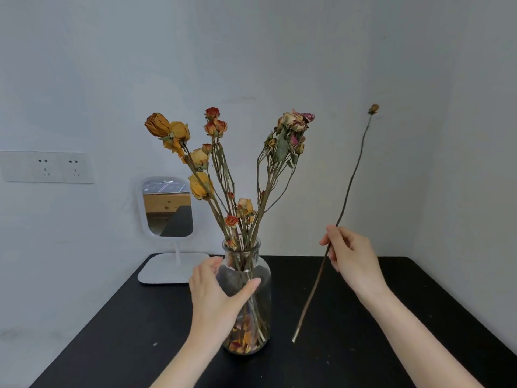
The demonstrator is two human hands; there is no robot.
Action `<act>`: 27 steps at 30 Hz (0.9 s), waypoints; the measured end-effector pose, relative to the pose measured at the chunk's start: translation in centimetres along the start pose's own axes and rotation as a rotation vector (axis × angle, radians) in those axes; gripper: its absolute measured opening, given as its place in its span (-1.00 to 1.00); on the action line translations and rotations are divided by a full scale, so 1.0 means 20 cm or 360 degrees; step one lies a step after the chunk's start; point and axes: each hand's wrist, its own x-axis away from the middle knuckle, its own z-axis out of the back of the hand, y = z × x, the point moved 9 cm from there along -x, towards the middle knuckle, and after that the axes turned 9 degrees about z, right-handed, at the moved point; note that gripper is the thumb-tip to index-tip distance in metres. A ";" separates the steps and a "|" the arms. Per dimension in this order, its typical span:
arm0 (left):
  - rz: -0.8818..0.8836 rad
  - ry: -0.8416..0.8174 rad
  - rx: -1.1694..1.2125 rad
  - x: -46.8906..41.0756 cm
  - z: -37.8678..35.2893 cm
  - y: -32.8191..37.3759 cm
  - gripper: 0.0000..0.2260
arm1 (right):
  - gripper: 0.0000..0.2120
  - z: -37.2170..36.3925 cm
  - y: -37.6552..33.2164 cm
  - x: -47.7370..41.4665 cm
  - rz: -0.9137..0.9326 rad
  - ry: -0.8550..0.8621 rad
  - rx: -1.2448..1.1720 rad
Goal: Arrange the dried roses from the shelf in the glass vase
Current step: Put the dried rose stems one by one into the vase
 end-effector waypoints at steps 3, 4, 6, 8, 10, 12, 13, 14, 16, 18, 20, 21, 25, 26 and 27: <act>-0.0045 0.0022 -0.0136 -0.05 -0.05 0.05 -0.29 | -0.67 0.05 -0.06 -0.05 0.0036 0.0095 -0.0090; -0.0064 0.0040 -0.0141 -0.06 -0.05 0.08 -0.30 | -0.67 0.07 -0.09 -0.07 0.0056 0.0134 -0.0126; -0.0088 0.0061 -0.0108 -0.09 -0.06 0.10 -0.33 | -0.67 0.10 -0.15 -0.10 0.0120 0.0216 -0.0201; -0.0087 0.0023 -0.0077 -0.11 -0.06 0.10 -0.37 | -0.66 0.12 -0.23 -0.13 0.0195 0.0292 -0.0280; -0.0087 -0.0054 -0.0042 -0.13 -0.07 0.10 -0.44 | -0.66 0.13 -0.30 -0.14 0.0276 0.0331 -0.0385; -0.0106 -0.0107 -0.0032 -0.14 -0.07 0.10 -0.52 | -0.67 0.12 -0.37 -0.15 0.0363 0.0335 -0.0478; -0.0120 -0.0125 -0.0033 -0.14 -0.07 0.10 -0.54 | -0.67 0.12 -0.40 -0.15 0.0403 0.0333 -0.0505; -0.0130 -0.0143 -0.0032 -0.14 -0.06 0.10 -0.56 | -0.67 0.11 -0.43 -0.15 0.0442 0.0329 -0.0516; -0.0136 -0.0189 -0.0023 -0.15 -0.06 0.10 -0.58 | -0.67 0.09 -0.47 -0.14 0.0516 0.0320 -0.0501; -0.0135 -0.0255 -0.0020 -0.15 -0.06 0.10 -0.60 | -0.68 0.07 -0.50 -0.13 0.0581 0.0312 -0.0467; -0.0132 -0.0318 -0.0024 -0.16 -0.07 0.10 -0.60 | -0.68 0.05 -0.52 -0.12 0.0632 0.0299 -0.0435; -0.0126 -0.0345 -0.0029 -0.16 -0.07 0.09 -0.60 | -0.69 0.04 -0.53 -0.11 0.0650 0.0291 -0.0421; -0.0086 -0.0451 -0.0005 -0.17 -0.09 0.08 -0.58 | -0.70 -0.01 -0.57 -0.09 0.0731 0.0222 -0.0337; -0.0066 -0.0484 0.0008 -0.18 -0.09 0.07 -0.57 | -0.70 -0.03 -0.58 -0.09 0.0754 0.0187 -0.0308; -0.0041 -0.0522 0.0019 -0.19 -0.10 0.06 -0.56 | -0.71 -0.06 -0.59 -0.08 0.0771 0.0147 -0.0274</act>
